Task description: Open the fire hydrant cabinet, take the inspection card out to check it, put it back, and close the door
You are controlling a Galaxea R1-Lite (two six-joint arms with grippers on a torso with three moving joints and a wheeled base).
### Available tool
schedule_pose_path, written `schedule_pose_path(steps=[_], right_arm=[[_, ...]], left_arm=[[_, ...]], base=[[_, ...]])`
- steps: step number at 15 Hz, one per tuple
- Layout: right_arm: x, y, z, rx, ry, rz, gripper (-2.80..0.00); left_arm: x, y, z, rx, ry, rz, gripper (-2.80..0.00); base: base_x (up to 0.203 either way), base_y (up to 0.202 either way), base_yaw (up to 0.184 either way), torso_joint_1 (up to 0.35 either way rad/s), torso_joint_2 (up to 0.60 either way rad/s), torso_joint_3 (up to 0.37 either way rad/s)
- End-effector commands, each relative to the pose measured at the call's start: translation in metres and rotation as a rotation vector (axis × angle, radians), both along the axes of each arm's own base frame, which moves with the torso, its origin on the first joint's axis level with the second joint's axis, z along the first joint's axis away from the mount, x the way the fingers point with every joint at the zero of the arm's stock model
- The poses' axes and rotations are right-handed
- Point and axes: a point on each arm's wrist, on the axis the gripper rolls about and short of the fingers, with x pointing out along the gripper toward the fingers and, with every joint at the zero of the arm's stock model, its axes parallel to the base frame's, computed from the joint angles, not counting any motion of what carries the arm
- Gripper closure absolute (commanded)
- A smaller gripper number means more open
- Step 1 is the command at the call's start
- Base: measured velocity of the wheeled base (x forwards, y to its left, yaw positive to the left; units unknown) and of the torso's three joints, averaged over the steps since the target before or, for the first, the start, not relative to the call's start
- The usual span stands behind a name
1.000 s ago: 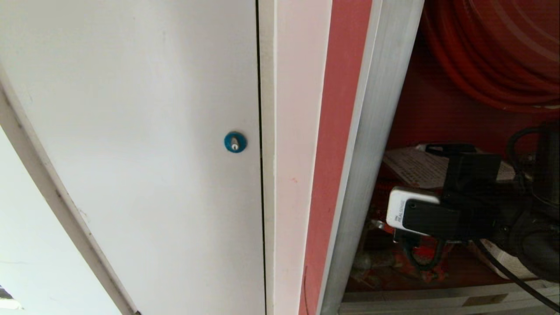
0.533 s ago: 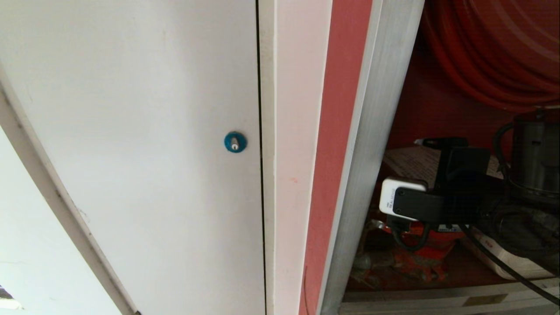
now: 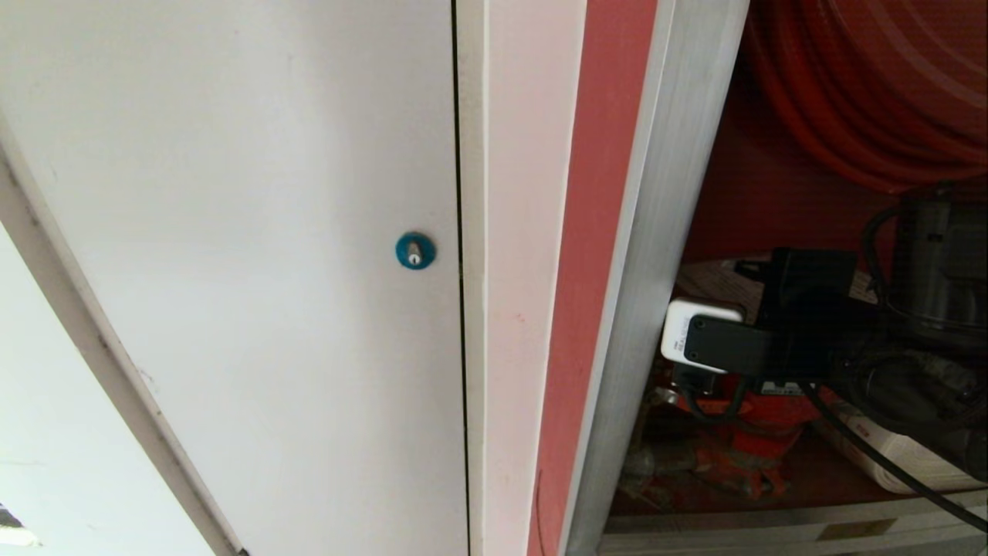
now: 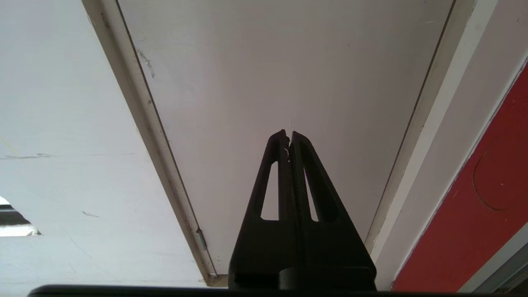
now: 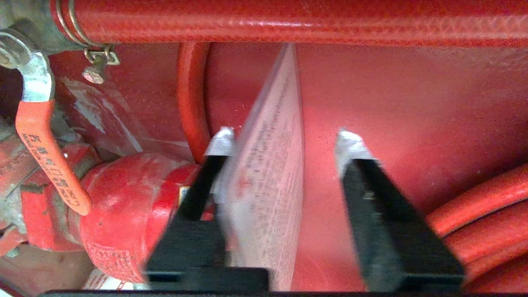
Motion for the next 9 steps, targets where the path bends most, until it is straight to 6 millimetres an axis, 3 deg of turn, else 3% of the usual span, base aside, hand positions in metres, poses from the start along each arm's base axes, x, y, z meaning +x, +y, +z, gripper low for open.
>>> schedule_pose_path(steps=[1, 9], right_arm=[[0.001, 0.0, -0.001, -0.01, 0.002, -0.002, 0.0], [-0.015, -0.01, 0.006, 0.005, -0.029, 0.002, 0.0]], left_arm=[[0.001, 0.0, -0.002, 0.001, 0.008, 0.0, 0.0], [0.001, 0.0, -0.002, -0.001, 0.008, 0.002, 0.0]], base=[[0.0, 0.0, 0.0, 0.0, 0.0, 0.0], [0.0, 0.0, 0.0, 0.0, 0.0, 0.0]])
